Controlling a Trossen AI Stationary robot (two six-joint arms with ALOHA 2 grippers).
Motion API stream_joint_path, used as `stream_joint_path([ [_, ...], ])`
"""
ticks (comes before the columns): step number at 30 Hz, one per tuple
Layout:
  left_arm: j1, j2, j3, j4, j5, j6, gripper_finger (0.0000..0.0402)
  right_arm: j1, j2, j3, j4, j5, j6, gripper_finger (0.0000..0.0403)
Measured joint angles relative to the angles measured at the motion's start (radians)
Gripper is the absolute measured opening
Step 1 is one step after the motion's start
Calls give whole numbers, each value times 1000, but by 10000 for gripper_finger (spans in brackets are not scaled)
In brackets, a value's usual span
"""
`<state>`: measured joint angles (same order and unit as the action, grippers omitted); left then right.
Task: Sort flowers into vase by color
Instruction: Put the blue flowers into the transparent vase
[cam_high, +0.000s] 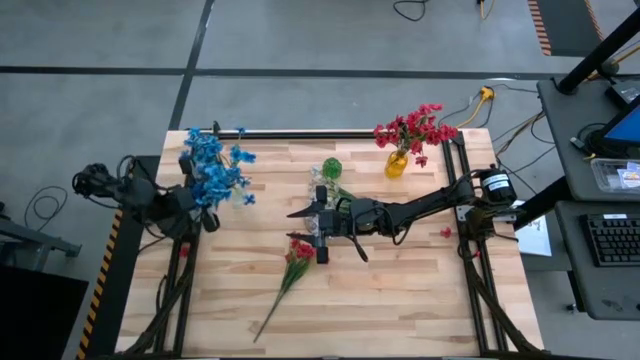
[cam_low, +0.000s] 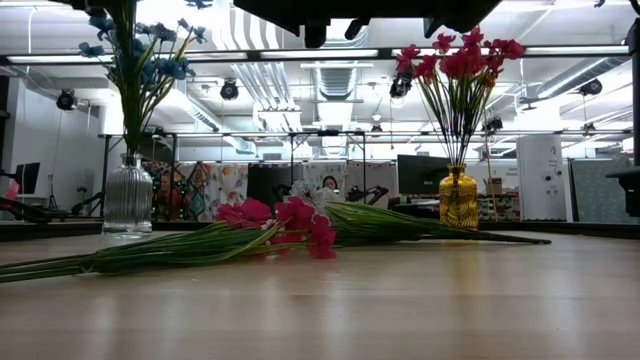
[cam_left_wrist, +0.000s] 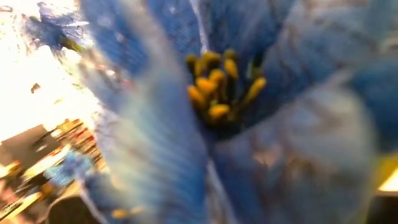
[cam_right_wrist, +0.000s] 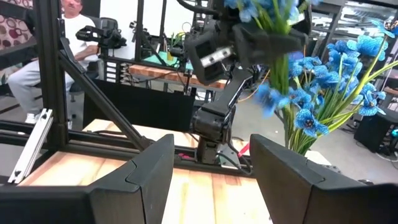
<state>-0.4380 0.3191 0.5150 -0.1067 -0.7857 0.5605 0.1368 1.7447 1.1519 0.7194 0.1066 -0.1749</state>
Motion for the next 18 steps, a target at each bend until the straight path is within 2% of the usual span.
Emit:
stream_joint_path([
  [3,11,4,-11,-11,-41,7,0,0,0,0,0,0,-5,203],
  [18,12,2,-46,-12,-42,26,0,0,0,0,-4,0,-10,203],
])
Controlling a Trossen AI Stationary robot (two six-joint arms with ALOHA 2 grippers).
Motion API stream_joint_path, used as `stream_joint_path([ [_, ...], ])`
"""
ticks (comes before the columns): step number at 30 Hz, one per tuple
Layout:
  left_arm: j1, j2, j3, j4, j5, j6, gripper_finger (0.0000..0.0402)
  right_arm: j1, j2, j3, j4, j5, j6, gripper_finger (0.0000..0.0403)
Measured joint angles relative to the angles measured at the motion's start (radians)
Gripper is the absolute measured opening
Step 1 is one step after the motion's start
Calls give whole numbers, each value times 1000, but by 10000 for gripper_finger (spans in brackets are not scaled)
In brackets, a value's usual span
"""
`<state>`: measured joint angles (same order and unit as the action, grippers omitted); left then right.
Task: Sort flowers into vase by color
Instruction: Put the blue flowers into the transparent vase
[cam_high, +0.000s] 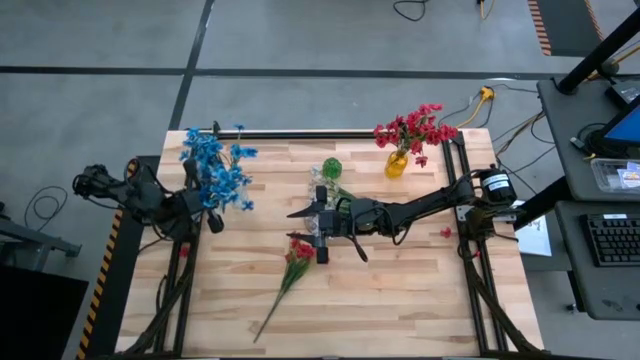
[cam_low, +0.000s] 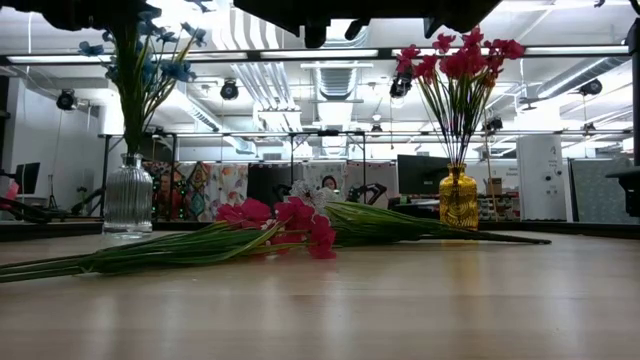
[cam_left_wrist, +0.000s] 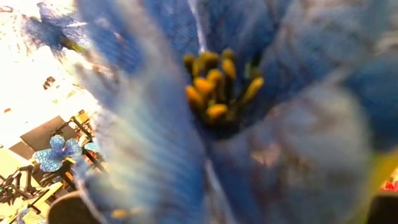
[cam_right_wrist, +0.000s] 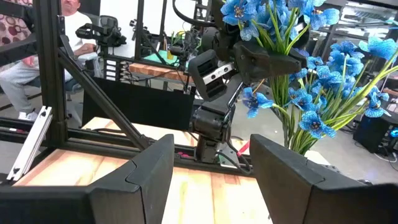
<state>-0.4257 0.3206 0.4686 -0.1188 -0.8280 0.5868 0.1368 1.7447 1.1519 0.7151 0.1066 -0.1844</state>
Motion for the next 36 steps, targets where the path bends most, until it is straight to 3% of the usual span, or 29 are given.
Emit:
stream_joint_path([
  [36,1,-42,-45,77,-2,-49,0,0,0,0,-9,0,1,203],
])
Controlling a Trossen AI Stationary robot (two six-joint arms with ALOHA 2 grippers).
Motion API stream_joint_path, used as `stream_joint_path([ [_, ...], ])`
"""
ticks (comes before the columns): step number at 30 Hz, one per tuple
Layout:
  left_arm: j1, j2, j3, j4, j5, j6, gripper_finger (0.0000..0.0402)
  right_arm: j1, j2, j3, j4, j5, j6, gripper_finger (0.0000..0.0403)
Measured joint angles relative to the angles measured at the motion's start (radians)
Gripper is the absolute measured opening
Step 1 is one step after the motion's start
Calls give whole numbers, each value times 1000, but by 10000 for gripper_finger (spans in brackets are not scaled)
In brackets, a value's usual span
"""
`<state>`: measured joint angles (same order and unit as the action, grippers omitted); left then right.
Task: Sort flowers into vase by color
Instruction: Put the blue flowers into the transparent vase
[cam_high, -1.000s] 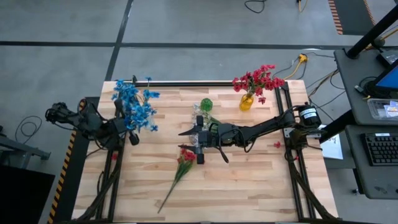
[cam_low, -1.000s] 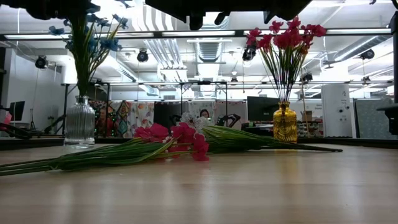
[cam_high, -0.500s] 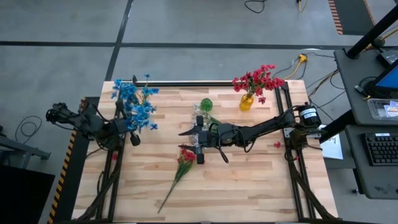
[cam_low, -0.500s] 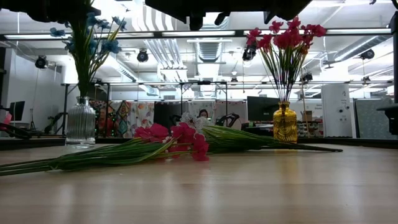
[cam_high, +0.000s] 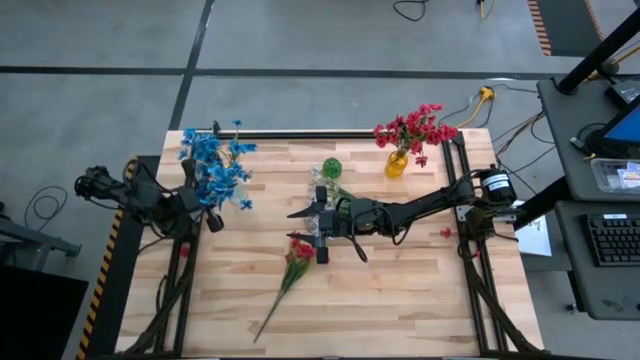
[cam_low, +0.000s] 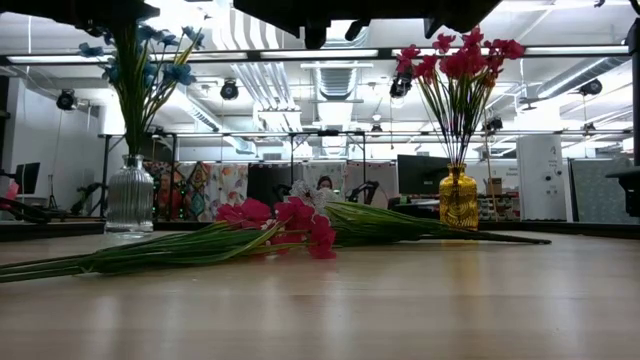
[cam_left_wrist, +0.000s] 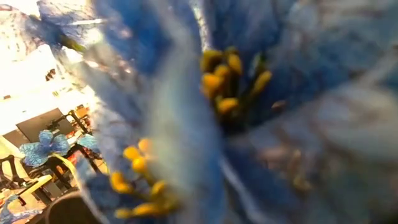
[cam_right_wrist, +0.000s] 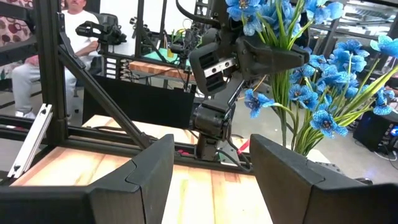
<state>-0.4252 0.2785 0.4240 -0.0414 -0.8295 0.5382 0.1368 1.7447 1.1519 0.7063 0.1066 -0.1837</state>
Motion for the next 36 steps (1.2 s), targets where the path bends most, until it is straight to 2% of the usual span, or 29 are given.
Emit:
stream_joint_path([
  [5,0,-8,0,5,-2,11,0,0,0,0,-1,0,0,203],
  [14,5,-10,0,67,-3,202,0,0,0,0,0,0,0,203],
  [19,20,-10,-4,74,-10,203,0,0,0,0,0,0,-1,203],
  [24,27,-1,-13,71,-128,168,0,0,0,0,0,0,-3,203],
  [36,27,21,-16,66,-161,133,0,0,0,0,-3,0,-18,203],
])
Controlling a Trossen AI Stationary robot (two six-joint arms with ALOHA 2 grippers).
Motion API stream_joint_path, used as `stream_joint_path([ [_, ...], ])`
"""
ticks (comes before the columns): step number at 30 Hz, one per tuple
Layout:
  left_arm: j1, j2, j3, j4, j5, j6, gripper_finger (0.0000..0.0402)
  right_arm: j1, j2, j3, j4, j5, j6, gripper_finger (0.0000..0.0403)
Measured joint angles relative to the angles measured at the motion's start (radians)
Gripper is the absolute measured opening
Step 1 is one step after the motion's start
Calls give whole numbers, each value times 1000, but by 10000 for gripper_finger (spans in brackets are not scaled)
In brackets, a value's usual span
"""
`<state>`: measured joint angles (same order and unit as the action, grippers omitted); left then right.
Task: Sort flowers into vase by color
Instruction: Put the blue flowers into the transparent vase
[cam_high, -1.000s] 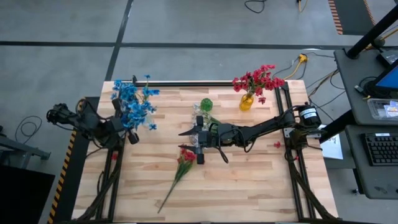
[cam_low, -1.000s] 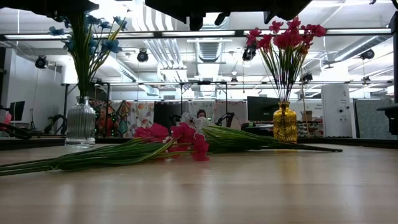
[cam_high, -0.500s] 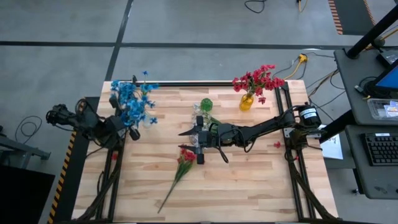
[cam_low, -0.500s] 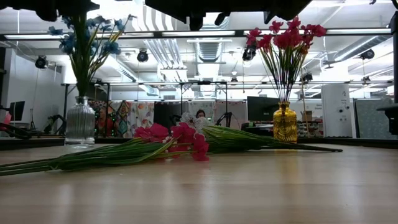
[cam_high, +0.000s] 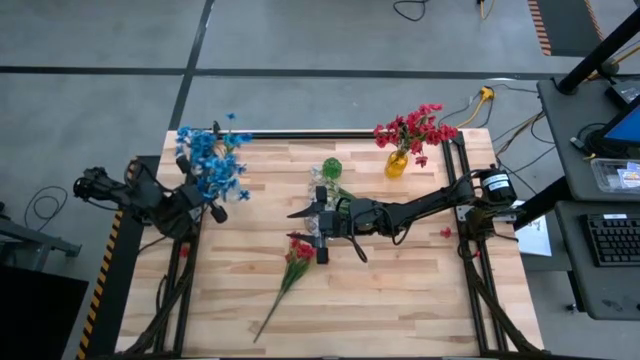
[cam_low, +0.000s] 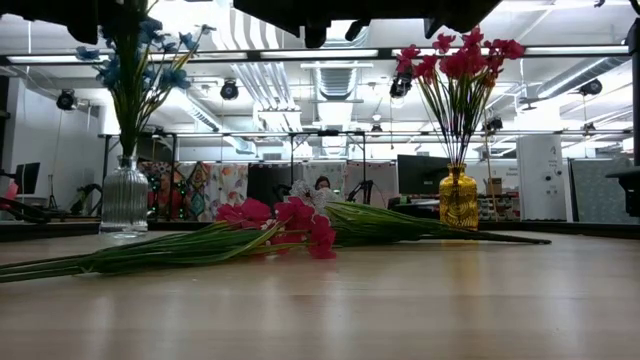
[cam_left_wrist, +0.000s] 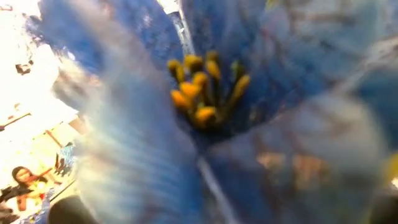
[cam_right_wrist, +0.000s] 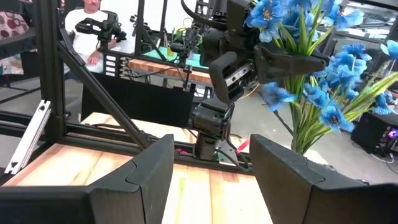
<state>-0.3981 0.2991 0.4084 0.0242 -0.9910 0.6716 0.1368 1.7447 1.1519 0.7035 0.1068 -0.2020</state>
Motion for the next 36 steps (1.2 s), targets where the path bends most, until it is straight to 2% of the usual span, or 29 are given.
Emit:
stream_joint_path([
  [8,0,3,-8,-4,-17,-30,0,0,0,0,-11,0,0,203],
  [14,1,3,-15,-2,-73,-100,0,0,0,0,-12,0,0,203],
  [28,1,3,-27,-6,-77,-226,0,0,0,0,-19,0,3,203],
  [33,1,3,-57,-10,-141,-261,0,0,0,0,-19,0,9,203],
  [36,1,3,-69,-15,-146,-280,0,0,0,0,-19,0,8,203],
])
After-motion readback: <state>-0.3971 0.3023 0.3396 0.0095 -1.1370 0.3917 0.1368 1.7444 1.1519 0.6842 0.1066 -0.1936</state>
